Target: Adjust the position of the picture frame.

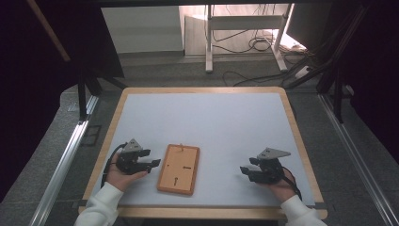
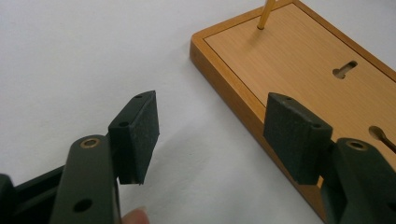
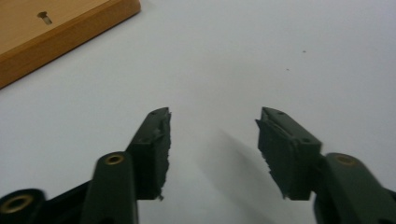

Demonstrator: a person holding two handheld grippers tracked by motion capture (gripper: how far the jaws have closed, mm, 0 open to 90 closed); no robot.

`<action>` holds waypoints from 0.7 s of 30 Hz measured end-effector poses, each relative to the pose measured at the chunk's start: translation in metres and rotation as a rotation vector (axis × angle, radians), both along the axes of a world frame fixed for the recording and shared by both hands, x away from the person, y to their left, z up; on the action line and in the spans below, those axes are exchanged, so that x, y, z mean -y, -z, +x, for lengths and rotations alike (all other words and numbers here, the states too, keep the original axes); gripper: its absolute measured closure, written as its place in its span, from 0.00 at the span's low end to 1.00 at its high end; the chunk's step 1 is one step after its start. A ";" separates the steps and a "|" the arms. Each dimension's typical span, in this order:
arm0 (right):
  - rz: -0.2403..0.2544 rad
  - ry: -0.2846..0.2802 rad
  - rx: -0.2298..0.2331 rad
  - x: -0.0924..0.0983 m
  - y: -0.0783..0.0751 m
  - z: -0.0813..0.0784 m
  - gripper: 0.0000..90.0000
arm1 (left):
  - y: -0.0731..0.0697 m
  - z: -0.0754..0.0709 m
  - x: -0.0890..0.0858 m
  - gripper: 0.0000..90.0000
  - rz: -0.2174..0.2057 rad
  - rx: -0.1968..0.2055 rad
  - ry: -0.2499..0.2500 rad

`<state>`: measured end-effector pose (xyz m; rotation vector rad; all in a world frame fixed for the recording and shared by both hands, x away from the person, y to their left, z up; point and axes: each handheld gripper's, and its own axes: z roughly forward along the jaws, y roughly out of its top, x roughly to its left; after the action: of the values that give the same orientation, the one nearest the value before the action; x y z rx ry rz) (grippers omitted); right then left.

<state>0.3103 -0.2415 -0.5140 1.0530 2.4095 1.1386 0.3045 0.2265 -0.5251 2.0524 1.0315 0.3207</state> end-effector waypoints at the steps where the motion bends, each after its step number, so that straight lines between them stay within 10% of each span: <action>1: 0.003 0.004 0.010 0.001 0.000 -0.001 0.42 | 0.000 0.000 0.000 0.41 -0.001 0.001 0.001; 11: 0.001 0.033 0.017 0.002 0.000 0.002 0.33 | 0.001 -0.017 0.000 0.96 0.043 -0.042 0.093; 21: -0.010 0.041 0.022 0.001 0.001 0.002 0.32 | 0.005 -0.035 0.008 1.00 0.067 -0.076 0.172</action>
<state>0.3120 -0.2425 -0.5147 1.0760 2.3635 1.1172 0.2699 0.2188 -0.5299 2.2113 0.8919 0.1923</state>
